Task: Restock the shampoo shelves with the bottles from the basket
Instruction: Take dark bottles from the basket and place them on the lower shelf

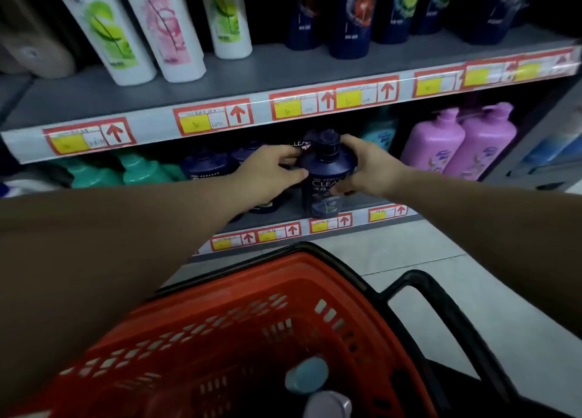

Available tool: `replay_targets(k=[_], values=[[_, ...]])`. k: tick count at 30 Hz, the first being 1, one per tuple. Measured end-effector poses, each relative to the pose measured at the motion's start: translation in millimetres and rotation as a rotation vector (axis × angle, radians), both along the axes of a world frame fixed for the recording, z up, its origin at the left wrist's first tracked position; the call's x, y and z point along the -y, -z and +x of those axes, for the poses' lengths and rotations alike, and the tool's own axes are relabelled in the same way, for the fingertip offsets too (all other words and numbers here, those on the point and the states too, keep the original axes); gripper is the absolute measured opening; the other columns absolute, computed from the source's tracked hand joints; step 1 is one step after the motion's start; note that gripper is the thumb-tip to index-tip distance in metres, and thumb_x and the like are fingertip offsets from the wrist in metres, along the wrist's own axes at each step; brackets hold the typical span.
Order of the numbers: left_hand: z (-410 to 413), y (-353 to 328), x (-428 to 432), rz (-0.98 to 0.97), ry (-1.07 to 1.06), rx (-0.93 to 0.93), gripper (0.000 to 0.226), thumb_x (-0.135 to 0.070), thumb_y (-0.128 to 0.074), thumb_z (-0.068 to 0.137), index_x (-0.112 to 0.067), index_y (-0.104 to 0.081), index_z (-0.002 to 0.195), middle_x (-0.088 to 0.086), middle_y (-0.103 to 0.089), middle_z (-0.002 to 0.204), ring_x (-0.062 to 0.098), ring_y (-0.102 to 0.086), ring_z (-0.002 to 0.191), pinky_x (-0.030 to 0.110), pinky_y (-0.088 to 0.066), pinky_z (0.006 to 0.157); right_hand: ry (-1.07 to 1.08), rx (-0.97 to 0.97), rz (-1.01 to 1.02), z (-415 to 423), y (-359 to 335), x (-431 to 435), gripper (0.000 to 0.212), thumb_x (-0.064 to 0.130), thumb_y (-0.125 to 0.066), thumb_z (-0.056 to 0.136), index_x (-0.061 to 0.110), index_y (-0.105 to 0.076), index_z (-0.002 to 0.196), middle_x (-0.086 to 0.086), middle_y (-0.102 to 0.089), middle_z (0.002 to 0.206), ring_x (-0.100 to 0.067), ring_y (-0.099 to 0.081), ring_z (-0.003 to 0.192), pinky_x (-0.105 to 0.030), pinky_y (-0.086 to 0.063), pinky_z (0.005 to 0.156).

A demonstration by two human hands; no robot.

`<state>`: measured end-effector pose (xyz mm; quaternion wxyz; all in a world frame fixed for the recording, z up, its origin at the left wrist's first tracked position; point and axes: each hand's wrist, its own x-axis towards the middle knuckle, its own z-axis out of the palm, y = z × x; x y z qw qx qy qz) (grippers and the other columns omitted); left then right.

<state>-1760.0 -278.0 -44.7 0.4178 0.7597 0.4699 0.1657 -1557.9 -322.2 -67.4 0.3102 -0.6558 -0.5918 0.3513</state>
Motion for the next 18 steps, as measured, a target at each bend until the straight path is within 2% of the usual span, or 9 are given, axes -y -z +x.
replay_targets(k=[2,3,5,6,9,13,16,18], values=[[4,11,-5,0.002,-0.045,0.023,0.046,-0.02,-0.065,0.089,-0.018,-0.055,0.134,-0.005,-0.061,0.123,0.014,-0.059,0.114,0.035,-0.048,0.1,0.008,-0.024,-0.023,-3,10,-14,0.076,-0.006,-0.084,0.062,0.021,-0.053,0.126,-0.008,-0.066,0.116,-0.027,-0.067,0.102,-0.05,-0.061,0.075],[6,16,-7,0.006,-0.064,0.039,0.046,-0.018,-0.064,0.09,-0.018,-0.054,0.135,-0.005,-0.061,0.123,0.012,-0.058,0.114,0.029,-0.046,0.099,0.011,-0.051,-0.032,-5,14,-20,0.075,-0.009,-0.083,0.064,0.02,-0.053,0.126,-0.008,-0.066,0.116,-0.028,-0.067,0.102,-0.049,-0.062,0.074],[9,25,-9,0.006,-0.102,0.076,0.05,-0.012,-0.061,0.09,-0.013,-0.049,0.138,0.0,-0.059,0.13,0.006,-0.053,0.114,0.018,-0.04,0.092,0.008,-0.08,-0.036,-7,18,-32,0.072,-0.013,-0.08,0.065,0.021,-0.053,0.123,-0.008,-0.065,0.115,-0.028,-0.067,0.102,-0.045,-0.063,0.07],[10,28,-9,-0.008,-0.122,0.092,0.053,-0.01,-0.06,0.09,-0.012,-0.045,0.141,0.002,-0.057,0.133,0.007,-0.052,0.115,0.017,-0.039,0.092,0.004,-0.084,-0.041,-8,19,-37,0.072,-0.013,-0.08,0.066,0.02,-0.053,0.123,-0.008,-0.065,0.115,-0.028,-0.067,0.101,-0.044,-0.063,0.069],[15,41,-8,-0.042,-0.164,0.13,0.062,-0.012,-0.058,0.088,-0.016,-0.036,0.146,0.004,-0.055,0.138,0.02,-0.054,0.124,0.032,-0.042,0.106,0.002,-0.088,-0.079,-9,24,-50,0.077,-0.015,-0.079,0.066,0.018,-0.051,0.129,-0.009,-0.065,0.118,-0.03,-0.067,0.101,-0.045,-0.062,0.071],[17,54,-10,-0.073,-0.185,0.164,0.084,-0.037,-0.055,0.068,-0.019,-0.032,0.147,0.006,-0.054,0.14,0.026,-0.052,0.127,0.043,-0.042,0.107,0.022,-0.085,-0.093,-11,32,-61,0.077,-0.015,-0.079,0.066,0.018,-0.052,0.13,-0.01,-0.064,0.12,-0.033,-0.067,0.101,-0.049,-0.062,0.072],[20,55,-7,-0.104,-0.173,0.159,0.072,-0.029,-0.055,0.071,-0.014,-0.042,0.141,0.011,-0.055,0.136,0.029,-0.052,0.126,0.044,-0.044,0.106,0.103,-0.094,-0.101,-10,34,-67,0.066,-0.014,-0.077,0.07,0.013,-0.05,0.124,-0.013,-0.062,0.121,-0.035,-0.065,0.101,-0.052,-0.06,0.076],[20,54,-6,-0.125,-0.16,0.151,0.06,-0.018,-0.058,0.084,-0.009,-0.043,0.141,0.015,-0.052,0.14,0.03,-0.048,0.13,0.035,-0.04,0.106,0.179,-0.121,-0.084,-8,36,-68,0.064,-0.014,-0.076,0.072,0.009,-0.049,0.124,-0.014,-0.062,0.124,-0.033,-0.065,0.106,-0.049,-0.059,0.08]])
